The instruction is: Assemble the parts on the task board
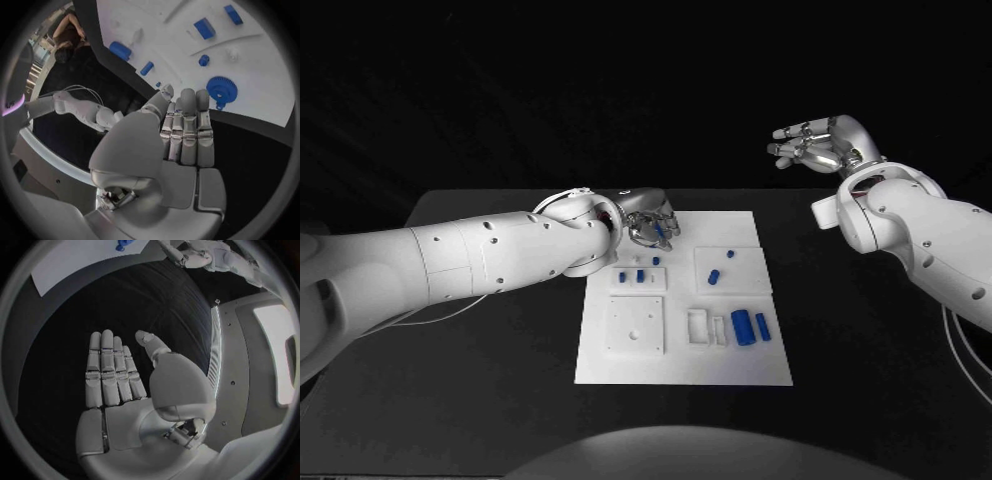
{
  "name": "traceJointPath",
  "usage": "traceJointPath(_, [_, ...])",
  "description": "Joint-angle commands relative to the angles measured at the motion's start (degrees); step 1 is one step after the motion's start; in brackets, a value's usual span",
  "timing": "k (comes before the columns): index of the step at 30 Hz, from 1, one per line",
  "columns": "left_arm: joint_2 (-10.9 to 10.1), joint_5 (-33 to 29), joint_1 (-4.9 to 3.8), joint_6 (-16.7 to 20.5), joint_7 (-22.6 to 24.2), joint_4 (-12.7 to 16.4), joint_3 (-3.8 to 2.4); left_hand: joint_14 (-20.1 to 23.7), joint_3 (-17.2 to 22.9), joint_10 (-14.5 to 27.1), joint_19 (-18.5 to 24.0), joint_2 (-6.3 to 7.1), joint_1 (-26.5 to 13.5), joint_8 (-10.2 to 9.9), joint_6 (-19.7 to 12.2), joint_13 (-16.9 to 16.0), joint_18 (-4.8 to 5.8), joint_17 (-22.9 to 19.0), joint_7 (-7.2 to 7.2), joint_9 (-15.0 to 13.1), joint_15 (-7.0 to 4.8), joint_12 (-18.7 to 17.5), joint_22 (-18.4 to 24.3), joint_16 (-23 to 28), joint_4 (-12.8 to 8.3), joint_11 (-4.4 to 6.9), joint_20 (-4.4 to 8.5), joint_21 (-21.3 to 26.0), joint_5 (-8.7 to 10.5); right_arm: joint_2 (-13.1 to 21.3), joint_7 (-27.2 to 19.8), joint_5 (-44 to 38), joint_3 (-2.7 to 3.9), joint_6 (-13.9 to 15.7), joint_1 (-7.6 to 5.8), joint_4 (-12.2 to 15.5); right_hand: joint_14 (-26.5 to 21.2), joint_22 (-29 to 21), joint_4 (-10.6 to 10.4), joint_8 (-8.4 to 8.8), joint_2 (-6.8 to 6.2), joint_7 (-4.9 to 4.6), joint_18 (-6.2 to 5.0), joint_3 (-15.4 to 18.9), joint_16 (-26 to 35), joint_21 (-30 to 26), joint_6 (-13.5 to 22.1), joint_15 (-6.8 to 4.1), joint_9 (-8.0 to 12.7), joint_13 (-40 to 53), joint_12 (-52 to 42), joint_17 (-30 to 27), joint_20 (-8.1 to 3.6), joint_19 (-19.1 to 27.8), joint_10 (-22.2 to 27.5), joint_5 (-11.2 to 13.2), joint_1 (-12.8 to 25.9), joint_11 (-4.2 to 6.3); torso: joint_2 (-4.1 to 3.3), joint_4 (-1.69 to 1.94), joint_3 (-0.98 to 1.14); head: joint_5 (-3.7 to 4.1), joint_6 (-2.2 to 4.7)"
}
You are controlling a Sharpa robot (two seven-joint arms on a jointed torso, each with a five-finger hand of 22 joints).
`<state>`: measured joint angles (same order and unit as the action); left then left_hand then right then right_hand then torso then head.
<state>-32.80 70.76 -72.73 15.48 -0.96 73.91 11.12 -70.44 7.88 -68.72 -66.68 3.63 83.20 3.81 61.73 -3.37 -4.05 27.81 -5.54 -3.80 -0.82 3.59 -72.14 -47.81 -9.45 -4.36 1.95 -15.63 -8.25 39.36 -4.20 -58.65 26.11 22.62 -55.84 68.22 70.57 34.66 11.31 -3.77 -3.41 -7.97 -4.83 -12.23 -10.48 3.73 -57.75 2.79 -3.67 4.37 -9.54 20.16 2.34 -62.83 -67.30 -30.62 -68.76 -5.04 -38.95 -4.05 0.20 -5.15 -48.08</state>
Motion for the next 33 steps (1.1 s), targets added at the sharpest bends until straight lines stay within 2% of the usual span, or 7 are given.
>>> traceJointPath(1, [1.1, 9.0, -0.04, -2.0, 5.4, -1.2, 0.76, -1.0, 0.3, 1.4, -1.1, 0.38, -0.5, -0.2, -0.2, 0.0, -1.27, 0.5, -0.01, 0.1, -0.05, -0.2, -0.1, -0.8, -0.5, -0.12, -0.01, 0.3, 0.33, -0.2, -4.0, 3.6, 0.02, -0.6, -0.01, -0.1, 2.7, -10.9, 0.7, 0.39, -0.51, -0.52, 0.05, -3.8, 7.0, -0.3, -0.4, 0.86, 0.0, -1.1, 5.1, -8.2, 1.25, 0.1, -1.4, 0.0, 1.9, -0.61, -0.02, 0.02, 0.05, 0.16, 0.17])
traceJointPath(5, [2.0, 12.3, 0.02, -2.8, 5.4, -2.3, 1.55, -1.8, 0.9, 2.3, -2.6, 0.94, -1.1, -0.2, -0.7, 0.0, -1.36, -0.5, 0.19, 0.1, -0.27, -0.2, -1.5, -3.5, -1.0, -0.21, 0.19, -0.3, 0.38, -0.2, -4.7, 4.4, 0.02, -0.8, -0.02, -0.2, 3.4, -19.5, 0.6, 0.2, -0.84, -0.53, 0.52, -4.8, 6.7, 0.1, -0.4, 0.98, 0.0, -1.0, 5.7, -13.0, 1.42, -0.4, -1.3, -0.1, 1.9, -0.55, -0.06, -0.01, 0.06, 0.14, 0.22])
traceJointPath(8, [2.4, 14.0, 0.11, -3.4, 4.9, -2.9, 1.82, -2.1, 0.5, 3.4, -3.2, 1.54, -1.6, -0.2, -0.9, 0.0, -1.35, -1.4, 0.16, 0.1, -0.24, -0.2, -2.2, -5.6, -0.7, -0.33, 0.17, -0.6, 0.66, -0.3, -5.0, 4.7, 0.02, -0.9, -0.02, -0.2, 2.7, -22.6, 0.5, 0.19, -1.07, -0.63, 0.66, -4.8, 6.8, 0.1, -0.1, 1.3, 0.0, -1.0, 5.8, -14.5, 1.7, -0.2, -0.3, -0.3, 2.0, -0.99, -0.03, 0.04, 0.05, 0.18, 0.21])
traceJointPath(16, [2.9, 16.2, 0.5, -4.7, 3.9, -4.3, 2.06, -1.1, -1.8, 4.8, -4.7, 3.07, -0.4, -0.2, -1.7, 0.0, -1.59, -6.9, 0.09, 0.1, -0.19, -0.2, -4.0, -14.2, 3.3, -0.4, 0.04, -0.8, 0.54, -0.5, -6.6, 6.5, 0.02, -1.0, -0.02, -0.5, -2.0, -30.4, 0.6, 0.21, -1.27, -1.08, 0.59, -4.8, 6.9, 0.0, 0.5, 3.03, 0.0, -1.1, 6.0, -16.5, 3.84, 3.5, 3.1, -0.7, 1.3, -2.24, 0.05, 0.18, 0.09, 0.18, 0.12])
traceJointPath(21, [3.1, 16.7, 1.03, -5.0, 3.8, -5.2, 2.08, -0.9, -1.0, 4.4, -4.8, 2.85, -0.3, -0.2, -1.3, 0.0, -1.77, -8.5, -0.08, 0.1, -0.08, -0.2, -4.0, -16.0, 3.4, -0.47, -0.01, -1.6, -0.32, -0.7, -8.2, 9.2, 0.02, -0.8, -0.02, -1.0, -5.3, -31.0, 1.4, 0.4, -1.1, -1.55, 0.32, -5.4, 7.0, 0.0, 4.6, 4.05, 0.3, -1.1, 6.0, -16.6, 5.27, 7.0, 5.1, -0.4, 0.3, -2.98, -0.05, 0.14, 0.03, 0.15, 0.11])
traceJointPath(25, [3.3, 16.8, 1.3, -5.2, 3.8, -5.9, 2.09, -0.8, 0.0, 4.2, -4.6, 2.74, -0.5, -0.2, -0.8, 0.0, -1.85, -9.2, -0.05, 0.1, -0.09, -0.2, -4.0, -16.7, 3.1, -0.45, 0.01, -2.3, -0.57, -0.8, -8.8, 10.1, 0.02, -0.8, -0.02, -1.2, -6.4, -31.0, 2.1, 0.46, -0.86, -1.54, -0.2, -6.1, 7.0, 0.1, 5.7, 4.43, 0.4, -1.1, 6.1, -16.7, 5.94, 8.1, 6.2, -0.2, -0.2, -3.29, -0.08, 0.09, 0.01, 0.16, 0.16])
traceJointPath(33, [3.7, 16.9, 1.82, -5.2, 3.9, -7.1, 2.09, -1.1, 1.9, 4.2, -4.3, 2.57, -1.3, -0.2, -0.8, 0.0, -1.89, -10.2, 0.17, 0.2, -0.44, -0.2, -4.0, -17.6, 2.7, -0.24, 0.21, -3.8, -0.75, -0.8, -9.3, 10.7, 0.02, -0.7, -0.02, -1.2, -6.7, -31.0, 2.1, 0.5, -1.02, -1.82, -0.34, -6.1, 7.0, 0.1, 6.8, 4.74, 0.4, -1.1, 6.1, -16.7, 6.14, 8.4, 6.5, -0.4, -0.1, -3.56, 0.02, 0.17, 0.11, 0.37, -0.14])
